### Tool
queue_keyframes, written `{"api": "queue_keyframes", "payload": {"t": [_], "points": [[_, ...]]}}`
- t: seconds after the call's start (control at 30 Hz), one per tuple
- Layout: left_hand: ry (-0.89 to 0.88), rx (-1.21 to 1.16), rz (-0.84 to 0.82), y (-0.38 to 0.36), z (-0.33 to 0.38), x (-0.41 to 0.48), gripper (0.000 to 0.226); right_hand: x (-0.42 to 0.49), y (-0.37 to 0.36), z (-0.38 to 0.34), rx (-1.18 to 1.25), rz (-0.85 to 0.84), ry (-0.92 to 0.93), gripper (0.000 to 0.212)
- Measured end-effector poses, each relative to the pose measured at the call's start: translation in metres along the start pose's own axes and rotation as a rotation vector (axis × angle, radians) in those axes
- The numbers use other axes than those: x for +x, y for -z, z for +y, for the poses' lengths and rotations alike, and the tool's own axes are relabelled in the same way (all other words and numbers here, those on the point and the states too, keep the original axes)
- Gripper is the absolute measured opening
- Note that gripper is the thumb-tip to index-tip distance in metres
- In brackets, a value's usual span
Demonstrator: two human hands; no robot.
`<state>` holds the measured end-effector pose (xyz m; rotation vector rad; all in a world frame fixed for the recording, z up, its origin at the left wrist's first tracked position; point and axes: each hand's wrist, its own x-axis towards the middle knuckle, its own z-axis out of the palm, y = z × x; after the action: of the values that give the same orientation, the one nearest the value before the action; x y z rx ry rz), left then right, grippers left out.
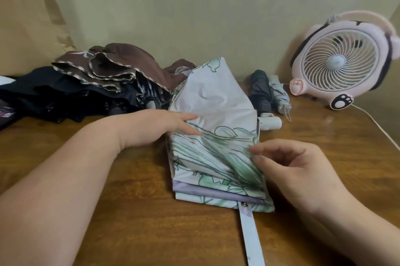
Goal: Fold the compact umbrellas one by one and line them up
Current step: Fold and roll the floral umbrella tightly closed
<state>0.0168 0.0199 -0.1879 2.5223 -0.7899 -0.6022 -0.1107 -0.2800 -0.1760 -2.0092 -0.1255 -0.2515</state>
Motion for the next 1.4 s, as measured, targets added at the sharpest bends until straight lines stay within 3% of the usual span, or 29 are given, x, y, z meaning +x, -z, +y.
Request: {"api": "queue_keyframes", "payload": {"t": [0.1, 0.2, 0.27, 0.33, 0.43, 0.53, 0.63, 0.87, 0.93, 1.0, 1.1, 1.2, 1.3, 1.4], "points": [[-0.01, 0.052, 0.189, -0.002, 0.025, 0.001, 0.029, 0.01, 0.004, 0.001, -0.274, -0.078, -0.18, 0.021], [0.017, 0.062, 0.308, -0.005, 0.05, -0.005, 0.039, 0.015, 0.006, -0.004, -0.457, -0.223, -0.247, 0.021], [0.029, 0.062, 0.269, -0.007, 0.058, -0.007, 0.033, 0.019, 0.009, -0.009, -0.562, -0.178, -0.148, 0.019], [0.047, 0.08, 0.262, -0.007, 0.058, -0.006, 0.033, 0.028, 0.012, -0.022, -0.623, -0.023, 0.036, 0.016], [0.034, 0.079, 0.283, -0.006, 0.062, -0.008, 0.033, 0.056, -0.002, -0.046, -0.61, 0.125, 0.255, 0.019], [0.028, 0.091, 0.265, -0.007, 0.06, -0.006, 0.034, 0.096, -0.037, -0.047, -0.671, 0.003, 0.341, 0.038], [0.029, 0.049, 0.253, -0.005, 0.059, -0.01, 0.025, 0.123, -0.062, -0.011, -0.897, -0.166, 0.35, 0.06], [0.053, 0.079, 0.196, 0.0, 0.063, -0.016, 0.027, 0.118, -0.057, 0.033, -1.008, -0.126, 0.421, 0.065], [0.048, 0.062, 0.281, 0.003, 0.066, -0.019, 0.023, 0.119, -0.058, 0.035, -0.999, -0.129, 0.424, 0.068], [0.05, 0.027, 0.478, 0.007, 0.07, -0.024, 0.016, 0.12, -0.059, 0.036, -0.981, -0.121, 0.431, 0.068], [0.131, -0.218, 0.758, 0.023, 0.077, -0.038, 0.029, 0.117, -0.059, 0.036, -0.971, -0.109, 0.452, 0.065], [0.314, -0.3, 0.567, 0.029, 0.089, -0.055, 0.039, 0.115, -0.059, 0.037, -0.966, -0.095, 0.463, 0.064], [0.408, -0.328, 0.369, 0.0, 0.094, -0.064, 0.034, 0.116, -0.059, 0.038, -0.959, -0.094, 0.457, 0.065], [0.374, -0.691, 0.415, -0.035, 0.095, -0.062, 0.022, 0.115, -0.059, 0.04, -0.955, -0.093, 0.446, 0.066]]}}
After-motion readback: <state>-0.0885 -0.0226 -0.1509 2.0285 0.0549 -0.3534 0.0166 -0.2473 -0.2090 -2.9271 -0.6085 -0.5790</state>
